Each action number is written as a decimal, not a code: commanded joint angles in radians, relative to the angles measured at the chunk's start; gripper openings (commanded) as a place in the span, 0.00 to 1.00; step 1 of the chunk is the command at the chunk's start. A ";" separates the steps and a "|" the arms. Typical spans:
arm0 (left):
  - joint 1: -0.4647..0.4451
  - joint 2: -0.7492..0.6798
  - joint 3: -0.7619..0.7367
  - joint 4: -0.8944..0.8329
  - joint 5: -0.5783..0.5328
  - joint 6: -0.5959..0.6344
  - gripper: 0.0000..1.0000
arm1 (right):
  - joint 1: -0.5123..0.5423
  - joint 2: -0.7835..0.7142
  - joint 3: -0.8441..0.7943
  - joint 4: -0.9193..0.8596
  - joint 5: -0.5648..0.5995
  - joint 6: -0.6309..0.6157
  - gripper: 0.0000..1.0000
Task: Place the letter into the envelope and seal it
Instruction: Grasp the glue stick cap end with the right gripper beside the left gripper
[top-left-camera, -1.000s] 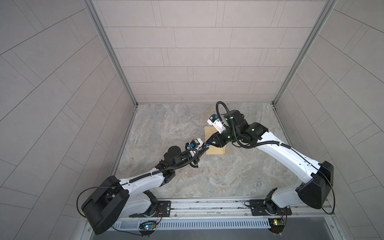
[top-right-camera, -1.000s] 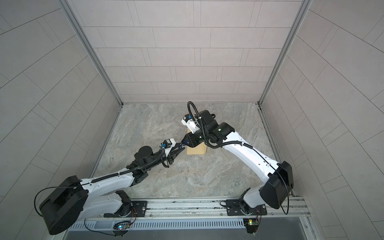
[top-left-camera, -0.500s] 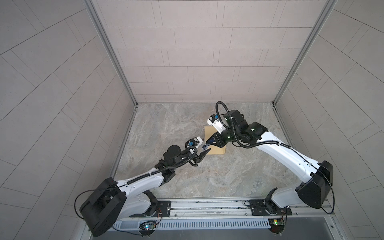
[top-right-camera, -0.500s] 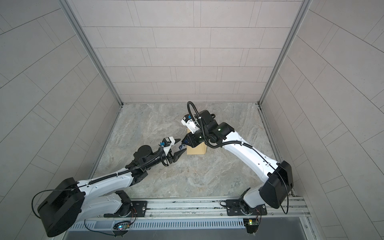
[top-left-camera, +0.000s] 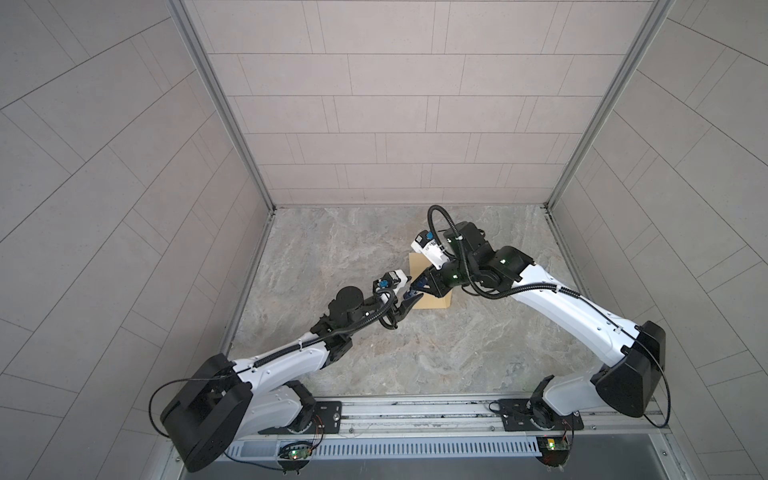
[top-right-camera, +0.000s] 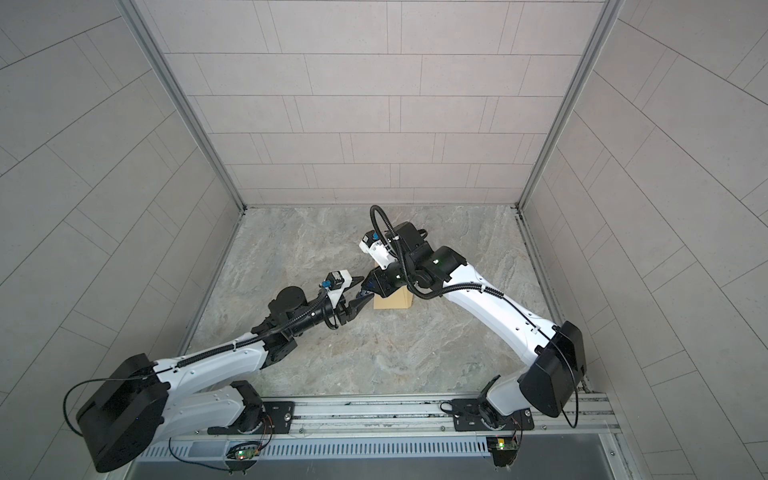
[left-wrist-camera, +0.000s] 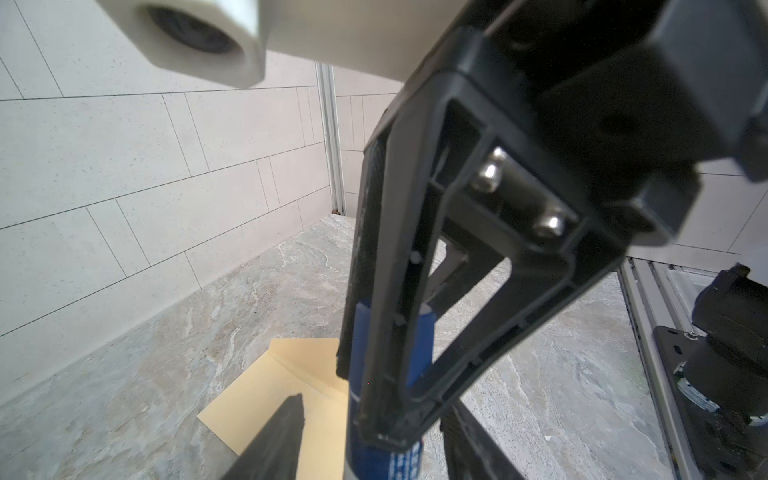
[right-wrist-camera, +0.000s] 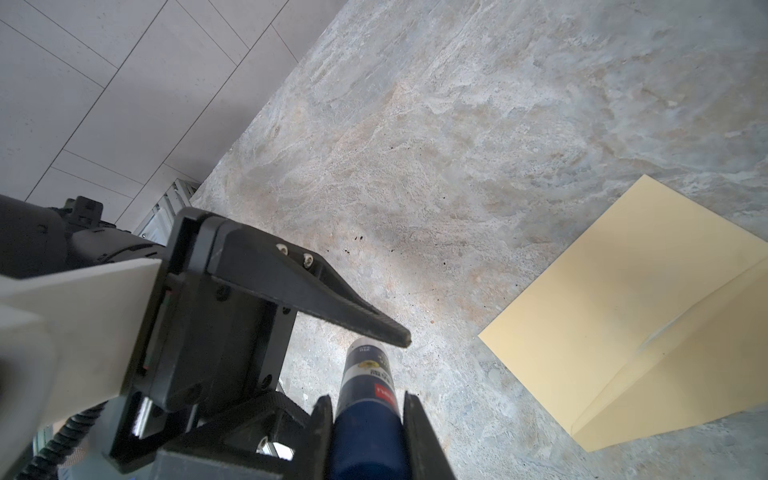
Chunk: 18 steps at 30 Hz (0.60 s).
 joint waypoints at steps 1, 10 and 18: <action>-0.005 0.014 0.031 -0.022 0.007 0.009 0.55 | 0.008 -0.038 0.007 0.004 0.014 -0.021 0.00; -0.005 0.023 0.041 -0.037 0.001 0.008 0.36 | 0.016 -0.047 0.003 0.005 0.017 -0.028 0.00; -0.005 0.015 0.038 -0.012 0.006 0.006 0.12 | 0.016 -0.044 0.001 0.011 0.027 -0.031 0.11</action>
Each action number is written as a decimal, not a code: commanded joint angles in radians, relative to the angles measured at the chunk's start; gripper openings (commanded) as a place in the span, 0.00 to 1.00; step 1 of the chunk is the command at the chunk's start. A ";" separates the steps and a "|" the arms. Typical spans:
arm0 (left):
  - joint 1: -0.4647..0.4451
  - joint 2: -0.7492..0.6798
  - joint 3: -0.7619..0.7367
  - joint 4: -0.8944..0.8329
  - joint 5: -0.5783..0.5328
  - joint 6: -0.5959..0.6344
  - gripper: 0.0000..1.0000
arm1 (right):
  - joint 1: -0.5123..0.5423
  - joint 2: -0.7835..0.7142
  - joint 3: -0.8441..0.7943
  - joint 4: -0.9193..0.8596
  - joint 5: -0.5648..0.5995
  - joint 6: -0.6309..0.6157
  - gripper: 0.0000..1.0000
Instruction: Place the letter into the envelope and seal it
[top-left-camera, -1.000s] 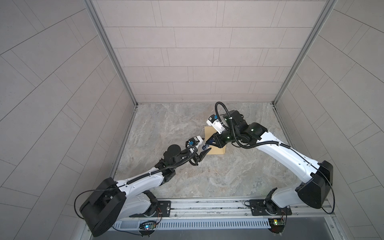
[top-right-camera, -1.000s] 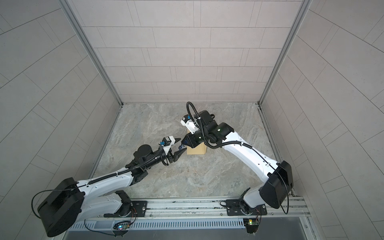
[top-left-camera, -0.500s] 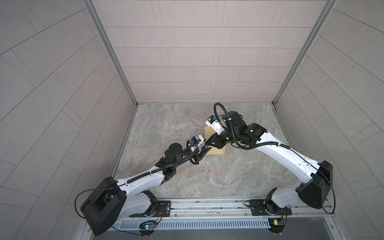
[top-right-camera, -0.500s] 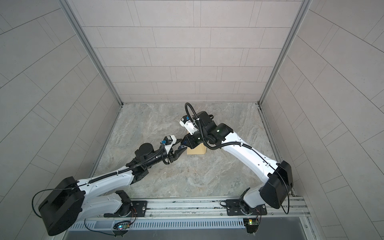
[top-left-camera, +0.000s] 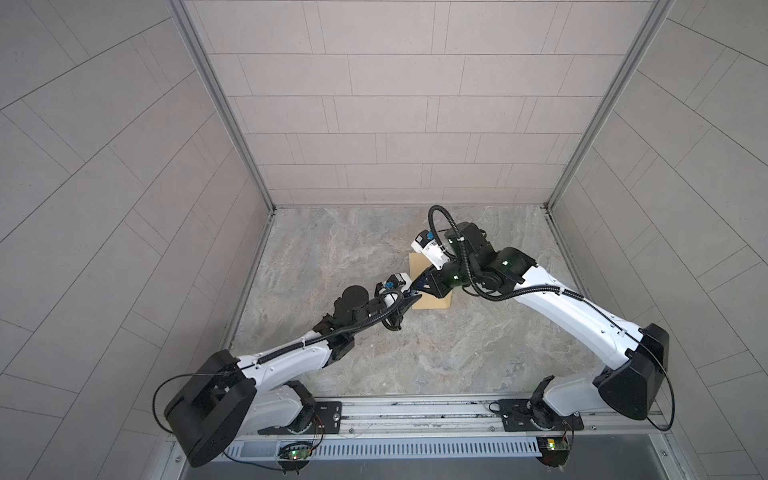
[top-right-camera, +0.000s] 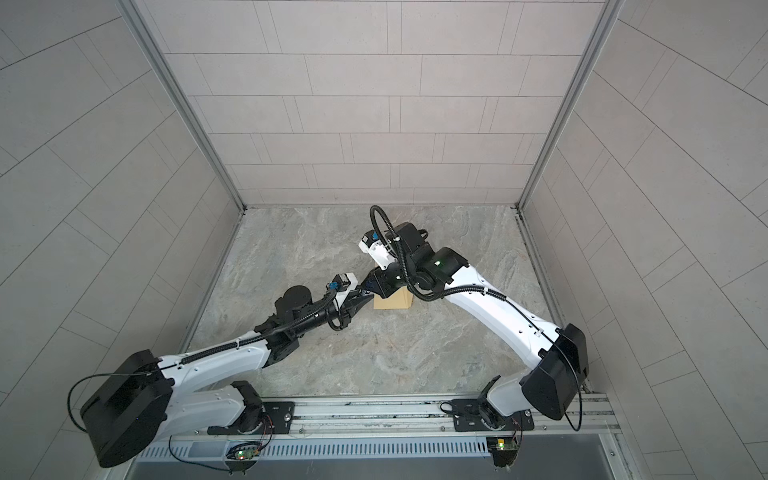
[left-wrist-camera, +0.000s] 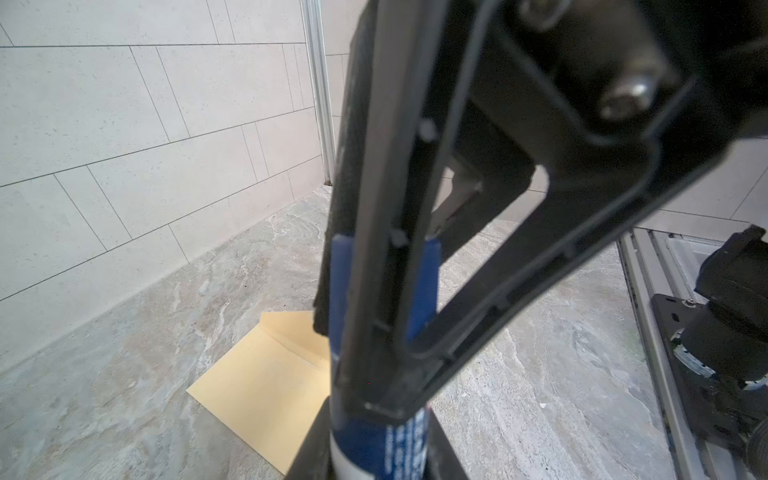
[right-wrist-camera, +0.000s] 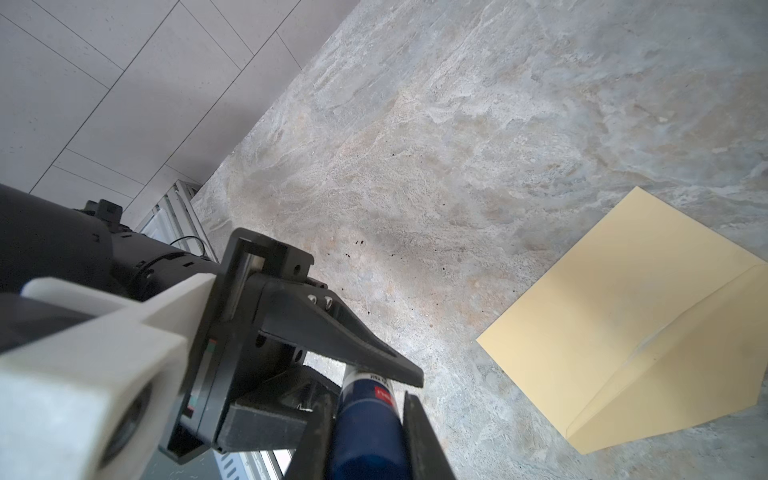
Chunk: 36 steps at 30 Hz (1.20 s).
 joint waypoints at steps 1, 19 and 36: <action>-0.001 -0.011 0.026 0.048 0.007 -0.012 0.09 | 0.007 -0.029 0.004 0.001 0.019 -0.027 0.18; -0.009 -0.032 0.003 0.003 -0.019 0.177 0.00 | -0.024 -0.137 0.114 -0.211 0.177 -0.062 0.85; -0.033 -0.048 0.003 -0.027 -0.051 0.245 0.00 | 0.043 -0.015 0.113 -0.184 0.171 0.006 0.53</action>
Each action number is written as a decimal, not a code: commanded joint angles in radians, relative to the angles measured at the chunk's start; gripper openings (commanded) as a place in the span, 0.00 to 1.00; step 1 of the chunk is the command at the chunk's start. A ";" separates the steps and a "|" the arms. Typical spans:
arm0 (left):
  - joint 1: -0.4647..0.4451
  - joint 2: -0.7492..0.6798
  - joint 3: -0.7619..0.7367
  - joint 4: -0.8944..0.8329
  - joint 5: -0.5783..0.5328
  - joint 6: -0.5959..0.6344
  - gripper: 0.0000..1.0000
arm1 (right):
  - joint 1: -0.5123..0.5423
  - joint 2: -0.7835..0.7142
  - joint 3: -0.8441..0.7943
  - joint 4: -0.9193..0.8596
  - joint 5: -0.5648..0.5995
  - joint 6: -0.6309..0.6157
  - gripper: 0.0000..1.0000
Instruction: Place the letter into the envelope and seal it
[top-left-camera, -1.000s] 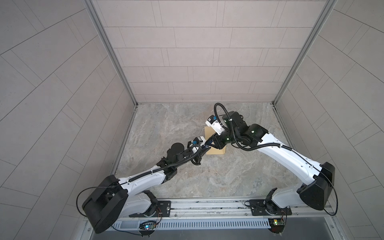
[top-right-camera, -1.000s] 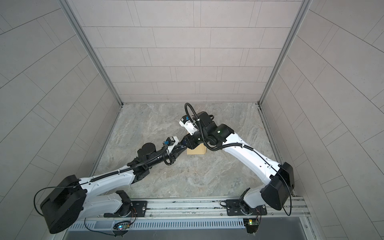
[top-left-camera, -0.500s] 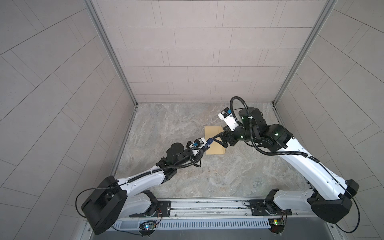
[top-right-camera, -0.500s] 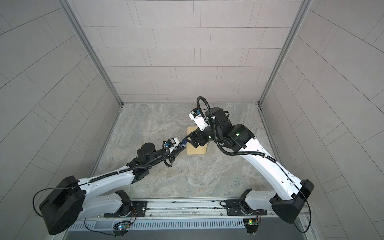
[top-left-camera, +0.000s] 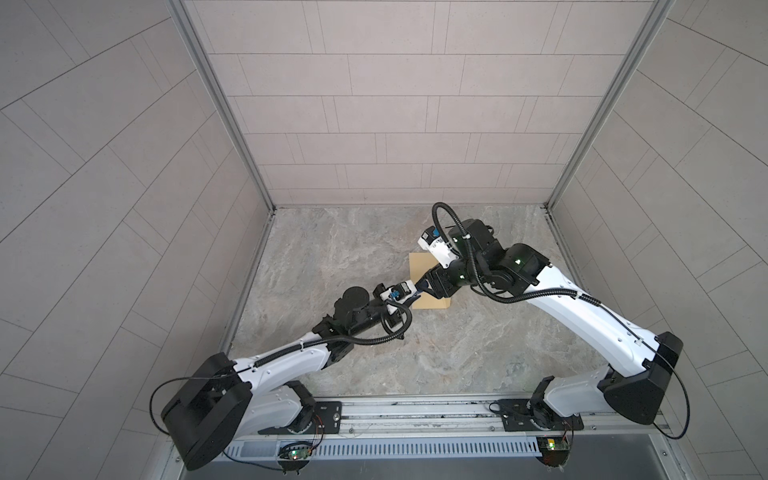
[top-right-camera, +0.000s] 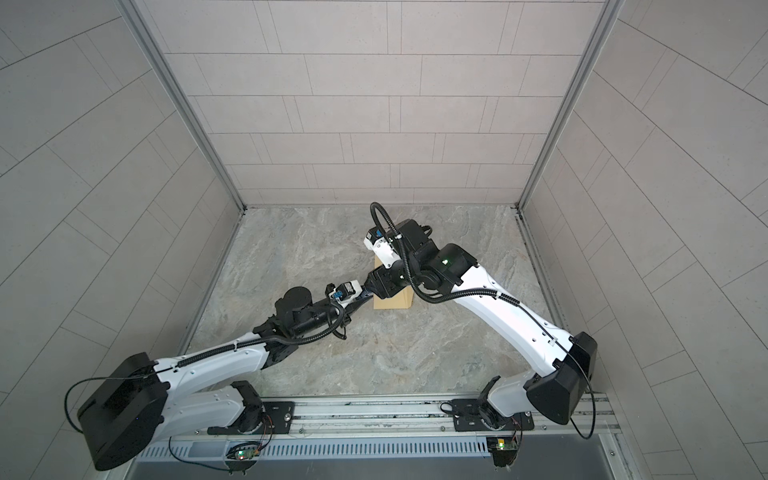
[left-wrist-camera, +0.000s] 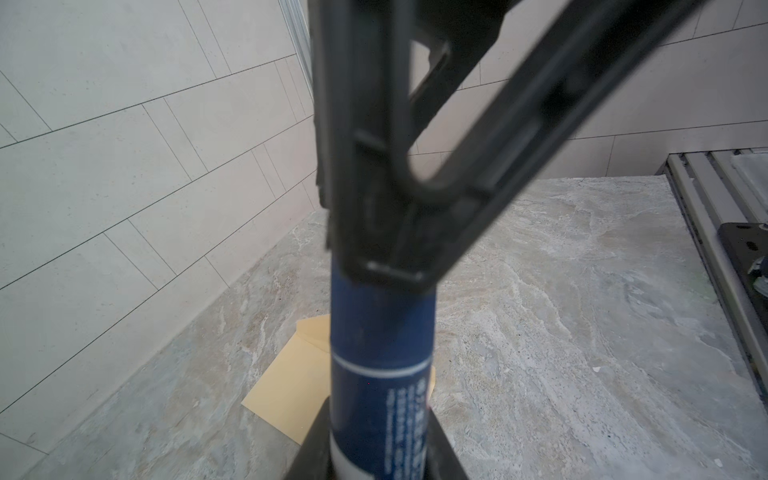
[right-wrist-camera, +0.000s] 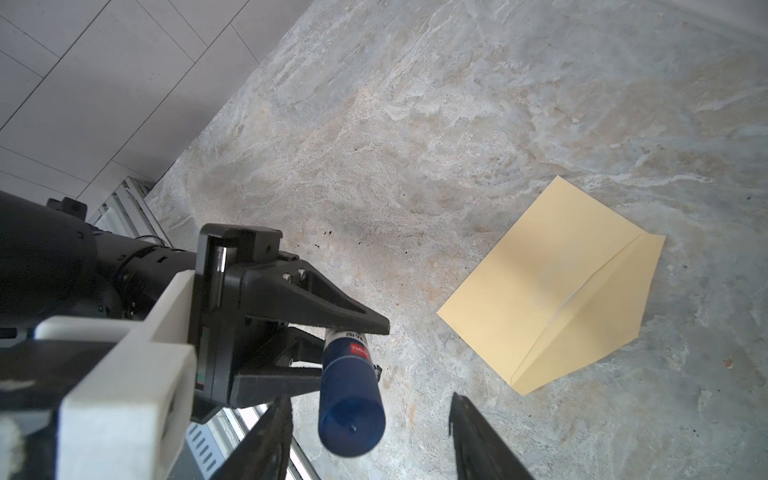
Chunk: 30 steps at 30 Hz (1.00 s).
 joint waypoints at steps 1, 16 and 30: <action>-0.006 -0.023 0.003 0.012 -0.004 0.016 0.00 | 0.013 0.009 0.008 -0.015 0.012 0.008 0.51; -0.009 -0.028 0.004 0.008 -0.014 0.011 0.00 | 0.027 0.046 0.016 -0.032 -0.009 -0.004 0.15; -0.009 0.051 0.002 0.058 0.130 -0.112 0.00 | 0.027 0.093 0.237 -0.300 -0.034 -0.545 0.00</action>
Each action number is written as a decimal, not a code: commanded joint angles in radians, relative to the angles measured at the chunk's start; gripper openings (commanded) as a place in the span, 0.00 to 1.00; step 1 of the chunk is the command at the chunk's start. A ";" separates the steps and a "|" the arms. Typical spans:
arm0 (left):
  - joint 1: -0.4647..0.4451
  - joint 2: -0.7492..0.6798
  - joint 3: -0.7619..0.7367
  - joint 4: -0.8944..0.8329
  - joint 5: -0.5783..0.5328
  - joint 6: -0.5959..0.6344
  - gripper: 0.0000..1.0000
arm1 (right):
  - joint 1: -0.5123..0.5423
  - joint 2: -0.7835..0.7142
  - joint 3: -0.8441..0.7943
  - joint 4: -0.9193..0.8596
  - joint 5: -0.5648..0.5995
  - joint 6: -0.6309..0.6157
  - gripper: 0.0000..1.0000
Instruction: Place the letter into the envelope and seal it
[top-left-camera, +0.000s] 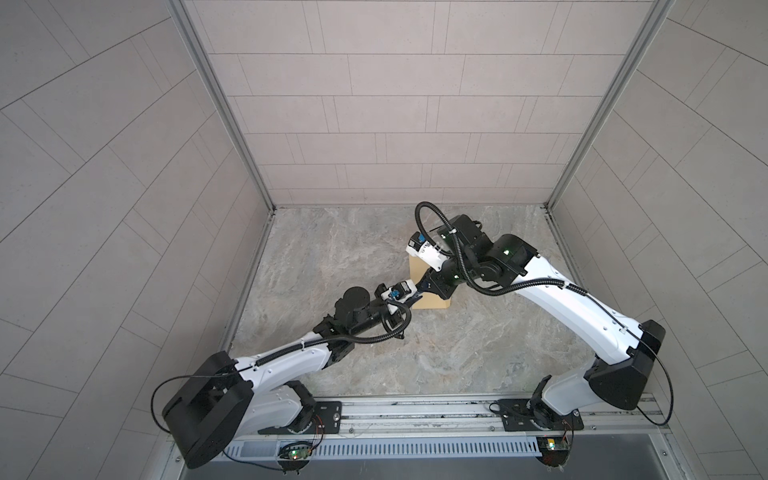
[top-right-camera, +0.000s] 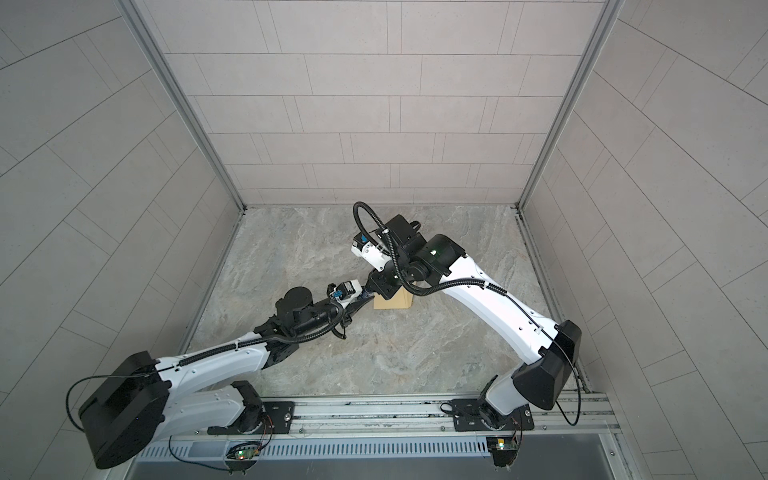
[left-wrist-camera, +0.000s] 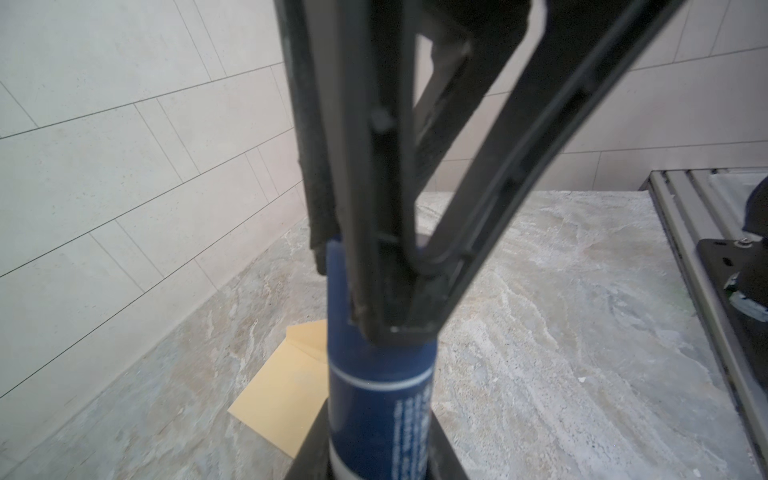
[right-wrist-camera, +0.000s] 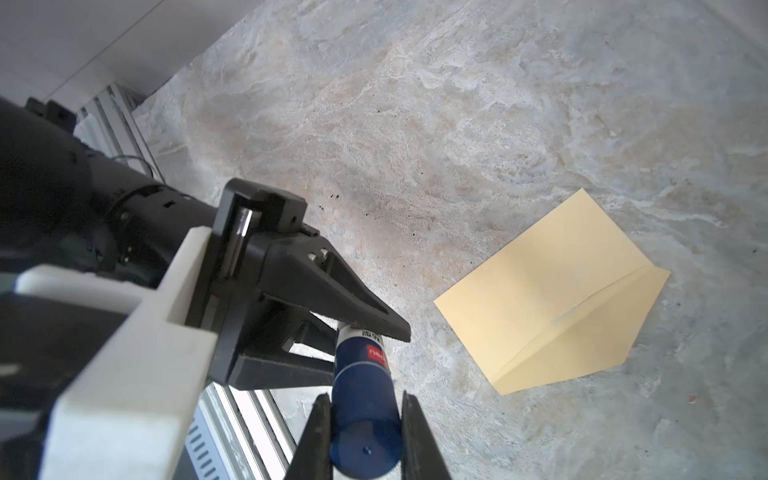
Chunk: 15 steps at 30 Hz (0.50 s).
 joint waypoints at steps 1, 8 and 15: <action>-0.004 0.036 -0.003 0.031 0.102 -0.064 0.00 | 0.004 0.003 0.090 -0.135 -0.017 -0.305 0.00; -0.004 0.061 0.001 0.013 0.143 -0.080 0.00 | 0.002 0.016 0.168 -0.200 -0.017 -0.411 0.00; -0.004 0.054 -0.004 0.015 -0.145 -0.116 0.00 | -0.003 -0.005 0.166 -0.053 0.054 -0.127 0.00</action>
